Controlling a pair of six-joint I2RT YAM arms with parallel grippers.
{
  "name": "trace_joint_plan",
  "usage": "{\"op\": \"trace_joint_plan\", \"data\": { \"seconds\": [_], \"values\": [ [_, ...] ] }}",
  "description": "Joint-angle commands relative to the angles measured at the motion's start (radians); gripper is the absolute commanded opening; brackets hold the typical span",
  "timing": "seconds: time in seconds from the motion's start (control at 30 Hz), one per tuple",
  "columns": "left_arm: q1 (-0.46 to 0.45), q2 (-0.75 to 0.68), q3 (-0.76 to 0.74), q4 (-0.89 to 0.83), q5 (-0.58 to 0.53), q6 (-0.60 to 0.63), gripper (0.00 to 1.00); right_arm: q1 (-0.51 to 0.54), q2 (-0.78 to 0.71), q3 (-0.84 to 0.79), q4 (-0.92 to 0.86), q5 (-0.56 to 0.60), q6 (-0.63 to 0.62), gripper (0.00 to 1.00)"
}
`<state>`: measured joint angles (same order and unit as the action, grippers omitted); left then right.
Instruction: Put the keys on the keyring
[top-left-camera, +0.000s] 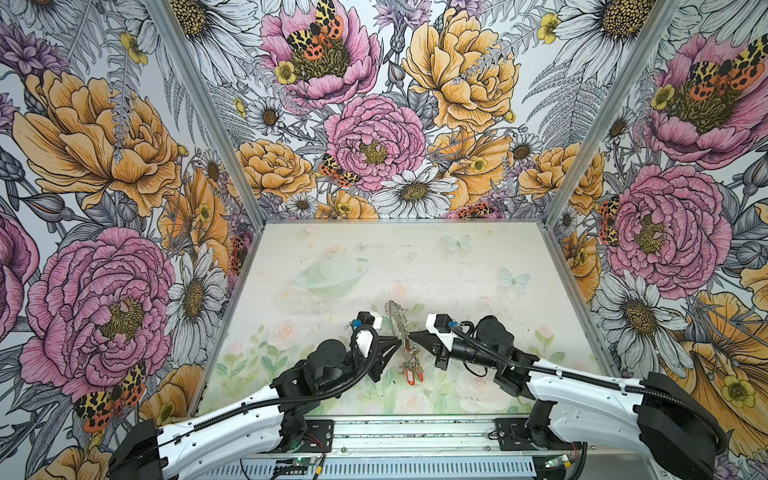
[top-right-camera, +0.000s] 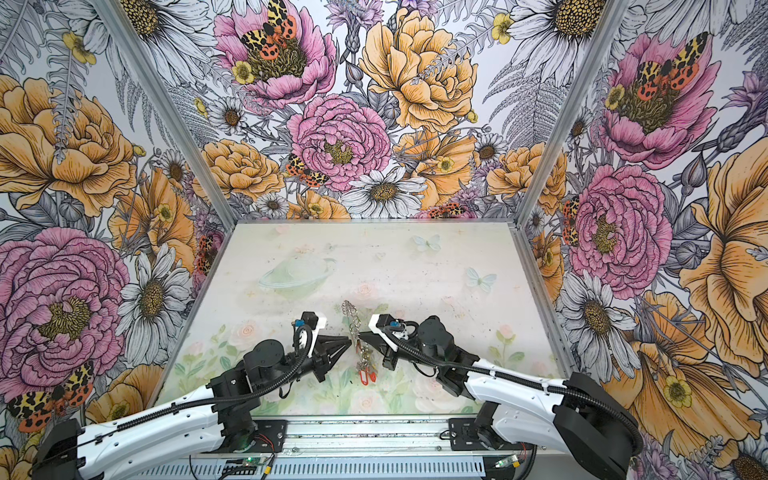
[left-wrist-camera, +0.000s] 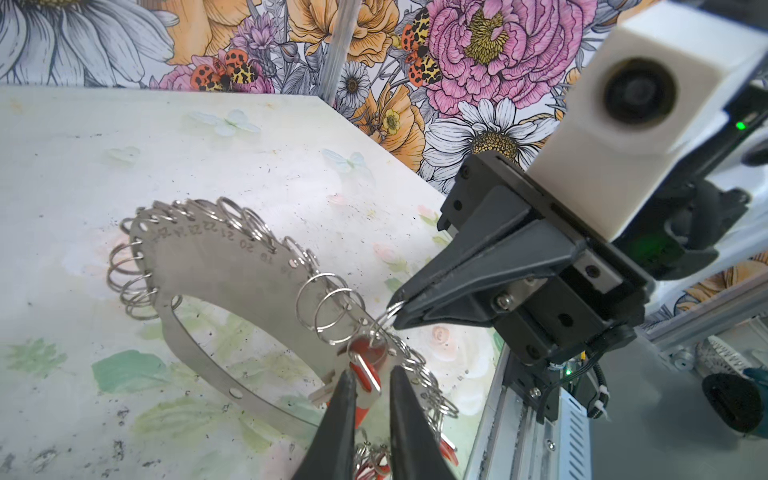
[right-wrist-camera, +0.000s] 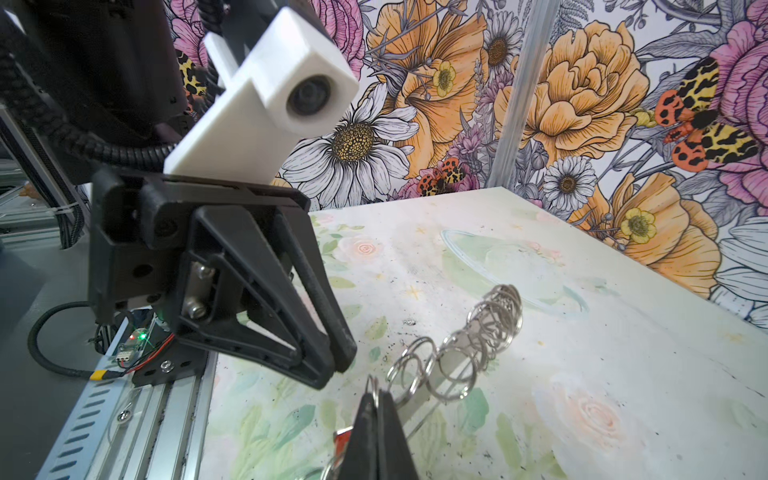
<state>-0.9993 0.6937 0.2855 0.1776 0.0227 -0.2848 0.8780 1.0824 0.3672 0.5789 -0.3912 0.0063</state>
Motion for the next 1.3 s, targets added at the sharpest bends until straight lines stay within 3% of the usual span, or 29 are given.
{"op": "trace_joint_plan", "data": {
  "seconds": [0.0, 0.13, 0.3, 0.6, 0.77, 1.07, 1.27],
  "values": [
    [-0.003, -0.026, -0.005, 0.056, 0.093, 0.155, 0.17, -0.002, -0.038, 0.007, 0.049, -0.065, -0.015, 0.00],
    [0.004, -0.099, -0.023, -0.010, 0.151, 0.175, 0.16, 0.004, -0.039, 0.020, 0.039, -0.095, -0.018, 0.00],
    [0.010, -0.151, -0.037, -0.029, 0.122, 0.173, 0.10, 0.011, -0.017, 0.015, 0.076, -0.126, -0.019, 0.00],
    [0.020, -0.063, -0.010, -0.038, 0.181, 0.168, 0.08, 0.036, 0.008, 0.004, 0.158, -0.132, 0.006, 0.00],
    [0.023, -0.035, 0.006, -0.076, 0.093, 0.172, 0.17, 0.042, 0.013, 0.000, 0.162, -0.145, 0.000, 0.00],
    [0.021, -0.061, 0.004, -0.070, 0.147, 0.177, 0.16, 0.044, 0.005, -0.001, 0.117, -0.133, -0.029, 0.00],
    [0.023, -0.120, -0.010, -0.068, 0.173, 0.175, 0.25, 0.042, -0.008, 0.005, 0.090, -0.127, -0.041, 0.00]
  ]
}}
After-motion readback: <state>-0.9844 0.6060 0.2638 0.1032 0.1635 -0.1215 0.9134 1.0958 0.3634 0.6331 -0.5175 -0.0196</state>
